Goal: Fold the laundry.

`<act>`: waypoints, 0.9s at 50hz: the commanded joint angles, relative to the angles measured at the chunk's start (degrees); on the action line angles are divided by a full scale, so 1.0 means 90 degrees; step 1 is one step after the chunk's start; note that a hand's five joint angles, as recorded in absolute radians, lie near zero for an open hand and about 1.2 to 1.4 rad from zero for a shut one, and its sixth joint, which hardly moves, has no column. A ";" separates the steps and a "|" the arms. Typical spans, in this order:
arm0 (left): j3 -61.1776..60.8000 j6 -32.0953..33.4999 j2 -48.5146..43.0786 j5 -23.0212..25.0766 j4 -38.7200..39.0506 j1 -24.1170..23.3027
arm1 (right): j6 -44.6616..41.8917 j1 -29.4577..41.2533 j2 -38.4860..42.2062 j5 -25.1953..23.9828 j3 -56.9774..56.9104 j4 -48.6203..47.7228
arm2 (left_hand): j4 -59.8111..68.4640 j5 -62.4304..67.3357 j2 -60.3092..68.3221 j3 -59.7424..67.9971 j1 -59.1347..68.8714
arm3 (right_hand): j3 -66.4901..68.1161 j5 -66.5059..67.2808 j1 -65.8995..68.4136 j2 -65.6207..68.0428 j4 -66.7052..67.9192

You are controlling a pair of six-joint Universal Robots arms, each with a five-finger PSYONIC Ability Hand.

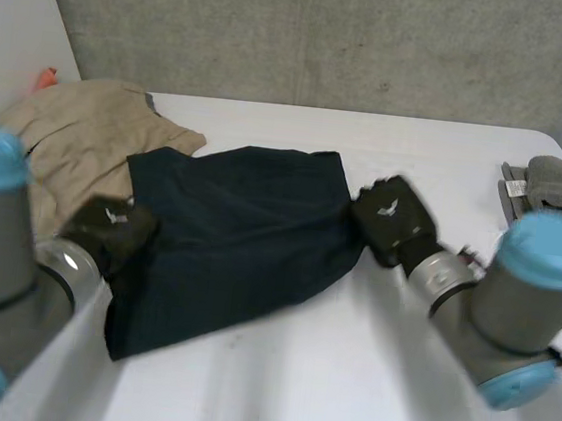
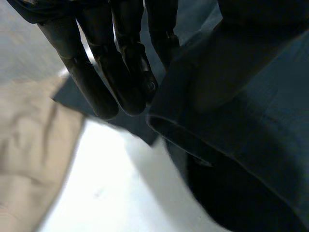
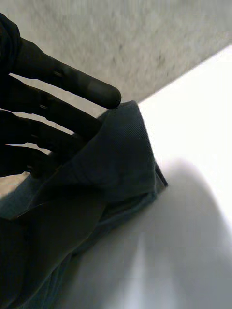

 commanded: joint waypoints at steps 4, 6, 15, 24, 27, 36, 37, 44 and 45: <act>0.1690 0.0098 0.1596 0.0892 -0.2053 0.0190 | 0.0022 -0.1185 -0.2221 -0.0440 -0.1464 0.4228 | 0.1285 0.1472 0.1279 0.1314 0.1570 | 0.1463 0.1587 0.1658 0.1424 0.1313; 0.2196 0.0098 0.1791 0.1155 -0.2424 0.0229 | 0.0081 -0.1400 -0.2416 -0.0624 -0.1961 0.5192 | 0.1285 0.1472 0.1279 0.1314 0.1570 | 0.1463 0.1587 0.1658 0.1424 0.1313; 0.3692 0.0068 0.1354 0.1264 -0.2787 0.0297 | 0.0491 -0.1509 -0.2544 -0.0928 -0.3019 0.6487 | 0.1285 0.1472 0.1279 0.1314 0.1570 | 0.1463 0.1587 0.1658 0.1424 0.1313; 0.4444 0.0107 -0.0608 0.1147 -0.2699 0.0229 | 0.0892 -0.1226 -0.1530 -0.0880 -0.2921 0.5814 | 0.1285 0.1472 0.1279 0.1314 0.1570 | 0.1463 0.1587 0.1658 0.1424 0.1313; 0.5039 0.0088 -0.1487 0.1010 -0.2417 0.0239 | 0.1028 -0.1099 -0.0895 -0.0724 -0.3047 0.5161 | 0.1285 0.1472 0.1279 0.1314 0.1570 | 0.1463 0.1587 0.1658 0.1424 0.1313; 0.7286 -0.0497 -0.2163 0.1058 -0.0280 0.0493 | 0.1877 -0.0718 -0.0278 0.0662 -0.3975 0.1579 | 0.1285 0.1472 0.1279 0.1314 0.1570 | 0.1463 0.1587 0.1658 0.1424 0.1313; 0.7500 -0.0749 -0.2027 0.1088 0.0274 0.0493 | 0.1965 -0.0708 -0.0288 0.0799 -0.4014 0.1169 | 0.1285 0.1472 0.1279 0.1314 0.1570 | 0.1463 0.1587 0.1658 0.1424 0.1313; 0.7580 -0.1591 -0.1596 0.1000 0.1900 0.0444 | 0.2581 -0.0484 -0.0561 0.1123 -0.3898 -0.1539 | 0.1285 0.1472 0.1279 0.1314 0.1570 | 0.1463 0.1587 0.1658 0.1424 0.1313; 0.7570 -0.1679 -0.1596 0.0981 0.1891 0.0425 | 0.2572 -0.0464 -0.0591 0.1064 -0.3907 -0.1550 | 0.1285 0.1472 0.1279 0.1314 0.1570 | 0.1463 0.1587 0.1658 0.1424 0.1313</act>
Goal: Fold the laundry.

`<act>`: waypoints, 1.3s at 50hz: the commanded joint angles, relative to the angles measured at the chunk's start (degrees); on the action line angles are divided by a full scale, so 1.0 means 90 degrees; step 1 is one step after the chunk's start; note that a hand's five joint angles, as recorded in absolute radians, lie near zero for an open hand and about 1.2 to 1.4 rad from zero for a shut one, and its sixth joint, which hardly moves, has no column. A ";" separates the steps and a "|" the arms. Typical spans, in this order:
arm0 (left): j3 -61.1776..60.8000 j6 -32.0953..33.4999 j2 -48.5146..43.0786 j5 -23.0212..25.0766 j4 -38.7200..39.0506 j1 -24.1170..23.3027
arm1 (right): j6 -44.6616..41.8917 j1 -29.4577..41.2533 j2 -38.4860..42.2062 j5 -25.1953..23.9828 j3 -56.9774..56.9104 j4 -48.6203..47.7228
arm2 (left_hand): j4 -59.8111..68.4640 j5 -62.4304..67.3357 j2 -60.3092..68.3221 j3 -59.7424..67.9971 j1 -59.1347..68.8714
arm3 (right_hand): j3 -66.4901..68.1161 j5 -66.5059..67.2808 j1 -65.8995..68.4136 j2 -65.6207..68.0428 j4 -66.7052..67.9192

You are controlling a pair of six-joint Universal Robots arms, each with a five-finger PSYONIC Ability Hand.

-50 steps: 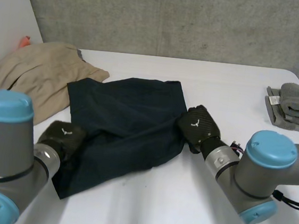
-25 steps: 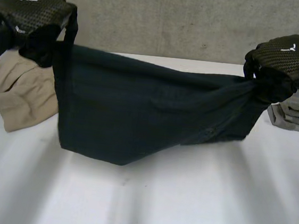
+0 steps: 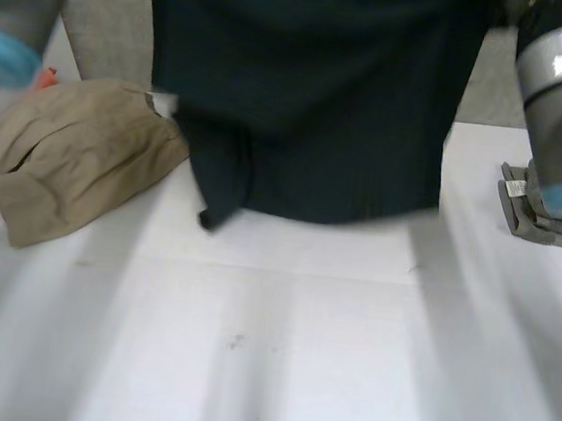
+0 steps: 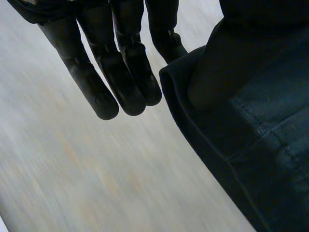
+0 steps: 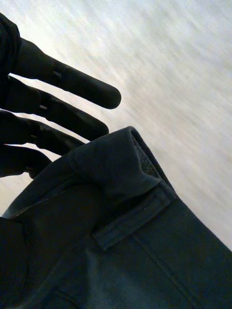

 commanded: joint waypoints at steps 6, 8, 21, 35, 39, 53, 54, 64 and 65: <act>-0.0420 -0.0882 0.0335 -0.0126 0.0775 -0.0043 | 0.0413 0.0207 -0.0174 -0.0100 0.0077 -0.1362 | 0.1256 0.1382 0.1265 0.1293 0.1570 | 0.1336 0.1364 0.1656 0.1424 0.1294; -0.0828 -0.0844 0.0296 -0.0175 0.0658 0.0016 | 0.0413 0.0198 -0.0096 -0.0256 0.0194 -0.1215 | 0.1256 0.1382 0.1265 0.1293 0.1570 | 0.1336 0.1364 0.1656 0.1424 0.1294; -0.3554 -0.0375 -0.0397 0.0001 0.0541 -0.0032 | -0.0347 -0.0105 0.0861 -0.0901 0.1990 -0.0639 | 0.1256 0.1382 0.1265 0.1293 0.1570 | 0.1336 0.1364 0.1656 0.1424 0.1294; -0.5215 0.1158 0.0382 0.0108 -0.1742 -0.0569 | -0.2173 -0.0369 -0.0250 -0.1028 0.3495 0.2493 | 0.1256 0.1382 0.1265 0.1293 0.1570 | 0.1336 0.1364 0.1656 0.1424 0.1294; -0.5703 0.1822 0.1095 0.0050 -0.3344 -0.0931 | -0.3509 -0.0729 -0.1197 -0.1155 0.3817 0.5098 | 0.1256 0.1382 0.1265 0.1293 0.1570 | 0.1336 0.1364 0.1656 0.1424 0.1294; -0.5315 0.3503 0.1586 -0.0155 -0.4510 -0.1586 | -0.4697 -0.1423 -0.1766 -0.2415 0.3838 0.7000 | 0.1256 0.1382 0.1265 0.1293 0.1570 | 0.1336 0.1364 0.1656 0.1424 0.1294; -0.5139 0.3454 0.1459 -0.0194 -0.4373 -0.1566 | -0.4472 -0.1423 -0.1679 -0.2415 0.3740 0.6834 | 0.1256 0.1382 0.1265 0.1293 0.1570 | 0.1336 0.1364 0.1656 0.1424 0.1294; -0.1927 0.2429 -0.0982 -0.0683 -0.2810 -0.1156 | -0.1514 -0.0916 -0.0049 -0.1305 0.2315 0.4004 | 0.1256 0.1382 0.1265 0.1293 0.1570 | 0.1336 0.1364 0.1656 0.1424 0.1294; -0.1644 0.2389 -0.1177 -0.0702 -0.2771 -0.1146 | -0.1375 -0.0877 0.0059 -0.1147 0.2227 0.3817 | 0.1256 0.1382 0.1265 0.1293 0.1570 | 0.1336 0.1364 0.1656 0.1424 0.1294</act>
